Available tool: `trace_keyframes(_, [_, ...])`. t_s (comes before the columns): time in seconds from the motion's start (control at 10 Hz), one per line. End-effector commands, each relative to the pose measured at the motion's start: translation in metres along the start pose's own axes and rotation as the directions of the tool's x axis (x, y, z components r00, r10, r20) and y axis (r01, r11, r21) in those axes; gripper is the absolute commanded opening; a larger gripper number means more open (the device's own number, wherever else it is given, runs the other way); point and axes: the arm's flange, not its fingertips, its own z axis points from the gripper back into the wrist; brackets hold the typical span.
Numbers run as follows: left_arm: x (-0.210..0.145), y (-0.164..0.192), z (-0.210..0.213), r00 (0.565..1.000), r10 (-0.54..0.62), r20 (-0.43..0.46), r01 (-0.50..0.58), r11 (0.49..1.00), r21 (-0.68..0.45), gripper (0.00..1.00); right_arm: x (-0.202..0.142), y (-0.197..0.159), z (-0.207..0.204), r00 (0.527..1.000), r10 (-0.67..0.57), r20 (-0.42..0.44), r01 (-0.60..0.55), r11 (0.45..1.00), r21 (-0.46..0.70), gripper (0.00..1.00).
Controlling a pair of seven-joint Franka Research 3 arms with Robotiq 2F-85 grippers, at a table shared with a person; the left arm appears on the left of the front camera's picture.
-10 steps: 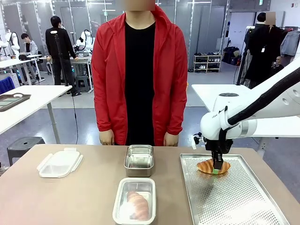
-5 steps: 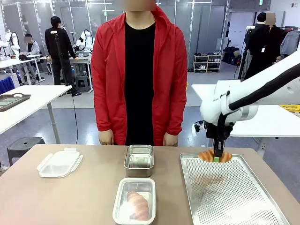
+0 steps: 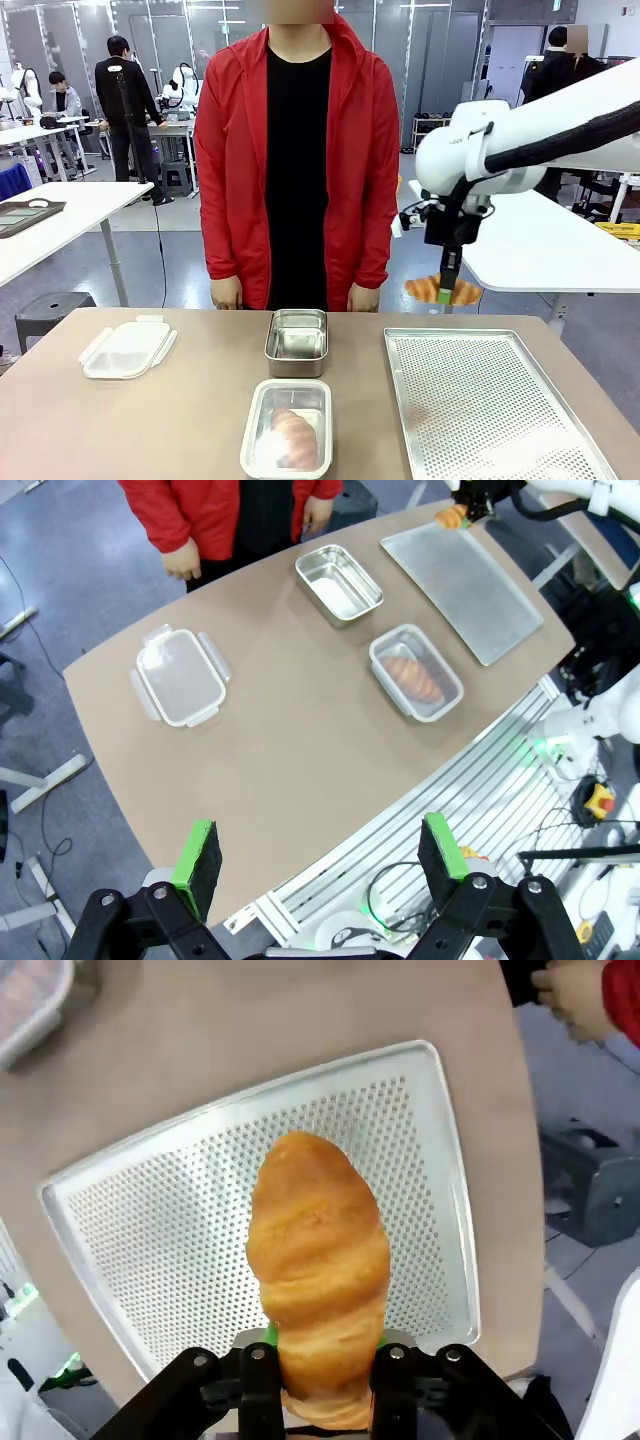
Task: Place the bread into the airtight container.
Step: Pick up a Butter Roll and place it into an empty Airtight Container.
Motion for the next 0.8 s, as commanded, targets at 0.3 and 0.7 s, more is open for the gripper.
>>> trace_keyframes(0.3, [0.002, -0.001, 0.002, 1.000, -0.010, 0.001, 0.010, 1.000, -0.010, 1.00, 0.122, 0.036, 0.011, 0.997, -0.072, 0.003, 0.072, 0.997, -0.027, 0.27])
trace_keyframes(0.7, [0.002, -0.001, 0.002, 1.000, -0.010, 0.001, 0.010, 1.000, -0.010, 1.00, 0.216, 0.072, -0.005, 0.995, -0.095, -0.006, 0.094, 0.994, -0.063, 0.27])
